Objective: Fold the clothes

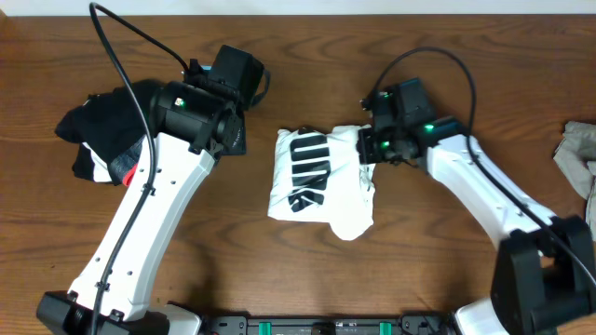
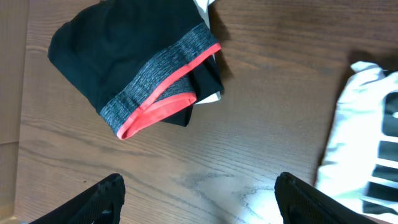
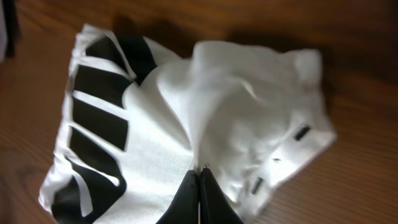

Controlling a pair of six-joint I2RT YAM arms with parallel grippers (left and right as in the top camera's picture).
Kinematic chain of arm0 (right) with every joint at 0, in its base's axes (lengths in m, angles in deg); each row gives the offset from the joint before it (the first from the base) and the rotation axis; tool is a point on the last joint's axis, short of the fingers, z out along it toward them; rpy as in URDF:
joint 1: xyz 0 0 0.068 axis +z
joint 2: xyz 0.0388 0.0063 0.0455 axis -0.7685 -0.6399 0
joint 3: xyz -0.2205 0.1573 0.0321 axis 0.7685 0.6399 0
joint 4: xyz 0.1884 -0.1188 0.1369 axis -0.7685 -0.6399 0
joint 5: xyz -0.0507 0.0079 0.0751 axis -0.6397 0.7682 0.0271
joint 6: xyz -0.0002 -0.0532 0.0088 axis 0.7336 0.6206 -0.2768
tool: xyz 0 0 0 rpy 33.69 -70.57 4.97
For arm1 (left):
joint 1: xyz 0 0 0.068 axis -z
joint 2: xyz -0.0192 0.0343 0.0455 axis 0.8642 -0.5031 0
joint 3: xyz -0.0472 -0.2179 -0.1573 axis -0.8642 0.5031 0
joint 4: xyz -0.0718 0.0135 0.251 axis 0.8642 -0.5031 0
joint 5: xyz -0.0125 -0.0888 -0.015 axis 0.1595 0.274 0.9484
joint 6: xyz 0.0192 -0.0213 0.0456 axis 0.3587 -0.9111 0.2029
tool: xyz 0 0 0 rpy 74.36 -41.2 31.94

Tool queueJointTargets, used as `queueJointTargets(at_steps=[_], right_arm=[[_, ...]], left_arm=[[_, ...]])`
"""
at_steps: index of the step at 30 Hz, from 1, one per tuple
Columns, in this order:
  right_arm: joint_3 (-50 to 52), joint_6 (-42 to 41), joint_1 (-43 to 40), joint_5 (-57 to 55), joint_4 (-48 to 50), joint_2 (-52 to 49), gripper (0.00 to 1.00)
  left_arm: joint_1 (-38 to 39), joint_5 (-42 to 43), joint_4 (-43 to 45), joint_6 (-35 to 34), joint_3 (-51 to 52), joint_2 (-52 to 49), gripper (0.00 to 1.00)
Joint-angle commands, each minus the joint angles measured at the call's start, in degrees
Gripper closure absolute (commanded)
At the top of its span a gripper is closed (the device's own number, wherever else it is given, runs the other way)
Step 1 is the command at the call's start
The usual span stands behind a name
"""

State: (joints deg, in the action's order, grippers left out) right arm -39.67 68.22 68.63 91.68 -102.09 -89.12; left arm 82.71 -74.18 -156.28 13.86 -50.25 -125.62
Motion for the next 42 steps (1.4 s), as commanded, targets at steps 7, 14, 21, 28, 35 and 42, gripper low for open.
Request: queueJointTargets(at_steps=[7,14,21,28,35,42], right_arm=[[0.0,4.9,-3.0,-3.8,-4.2,1.3,0.66],[0.0,5.1,-3.5,-2.5,-4.4,1.3,0.68],[0.0,5.2,-3.4,10.4,-16.1,1.6,0.66],[0.6,6.4,-3.1,8.1,-25.1,1.6,0.67],[7.2,5.0,-1.9,7.5,-15.3,1.6,0.66],[12.8,3.1,-1.7,10.1,-8.1,1.6,0.67]], left_arm=[[-0.2,-0.5,0.0,0.4,-0.1,-0.5,0.21],[-0.1,3.6,-0.3,0.4,0.2,-0.5,0.21],[0.0,29.1,1.7,3.1,9.7,-0.5,0.21],[0.3,40.1,14.7,2.6,26.6,-0.5,0.22],[0.3,40.2,26.7,1.6,35.1,-0.5,0.22],[0.3,40.2,30.0,1.8,36.2,-0.6,0.22]])
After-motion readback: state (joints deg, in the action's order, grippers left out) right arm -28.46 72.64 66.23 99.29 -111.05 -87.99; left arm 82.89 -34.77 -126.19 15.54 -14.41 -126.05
